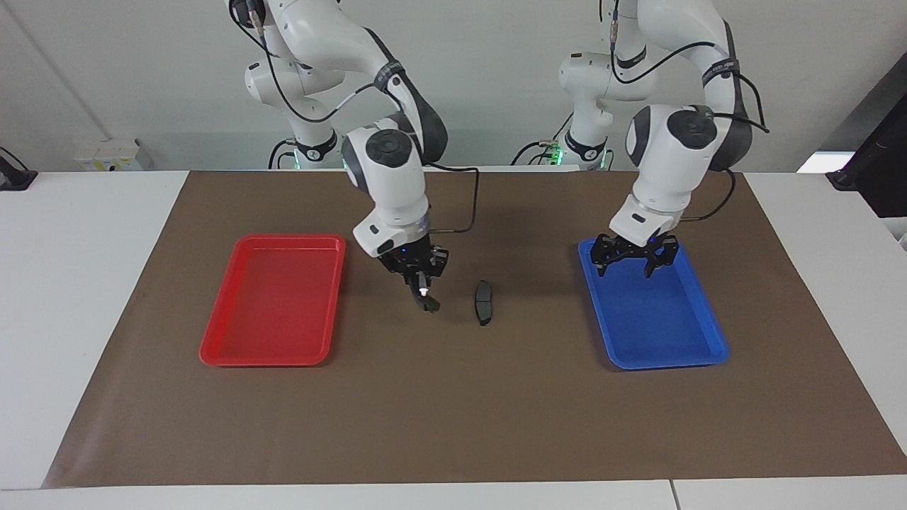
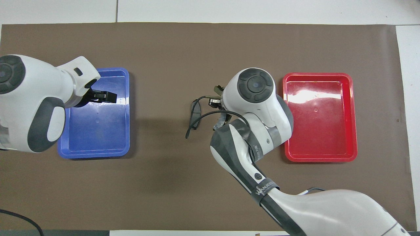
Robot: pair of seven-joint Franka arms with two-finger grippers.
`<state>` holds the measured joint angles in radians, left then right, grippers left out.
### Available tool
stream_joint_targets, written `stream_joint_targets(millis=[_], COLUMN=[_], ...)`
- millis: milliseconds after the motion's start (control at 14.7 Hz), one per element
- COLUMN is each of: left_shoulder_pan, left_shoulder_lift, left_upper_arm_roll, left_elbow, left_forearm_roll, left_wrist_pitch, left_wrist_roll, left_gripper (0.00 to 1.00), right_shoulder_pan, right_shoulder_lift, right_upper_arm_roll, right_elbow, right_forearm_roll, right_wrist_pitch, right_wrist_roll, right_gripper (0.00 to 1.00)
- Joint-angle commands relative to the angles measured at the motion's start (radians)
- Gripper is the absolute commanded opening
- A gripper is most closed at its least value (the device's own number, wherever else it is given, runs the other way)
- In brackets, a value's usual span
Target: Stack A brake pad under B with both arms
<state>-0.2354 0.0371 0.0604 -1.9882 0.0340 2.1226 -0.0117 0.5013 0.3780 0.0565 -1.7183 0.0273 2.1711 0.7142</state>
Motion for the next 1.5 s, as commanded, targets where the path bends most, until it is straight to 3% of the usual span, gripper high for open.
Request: stream_joint_targets(millis=[0, 681, 1429], left_shoulder_pan=[0.091, 0.183, 0.208], left_shoulder_lift=[-0.065, -0.080, -0.083], left_upper_arm_roll=[-0.007, 0.006, 0.006], left_elbow=[-0.018, 0.207, 0.218], left_forearm_roll=[-0.002, -0.002, -0.002], left_wrist_pitch=[-0.050, -0.358, -0.392], left_wrist_roll=[0.119, 0.153, 0.177], left_gripper=[0.99, 0.99, 0.99], right_shoulder_pan=[0.046, 0.094, 0.103], right_shoulder_lift=[0.082, 0.160, 0.173], right_upper_arm_roll=[-0.001, -0.001, -0.001], right_elbow=[0.088, 0.071, 0.063], right_forearm_roll=[0.000, -0.069, -0.072], right_wrist_pitch=[-0.010, 0.160, 0.190], right_wrist_roll=[0.043, 0.125, 0.123], right_gripper=[0.00, 0.00, 0.00])
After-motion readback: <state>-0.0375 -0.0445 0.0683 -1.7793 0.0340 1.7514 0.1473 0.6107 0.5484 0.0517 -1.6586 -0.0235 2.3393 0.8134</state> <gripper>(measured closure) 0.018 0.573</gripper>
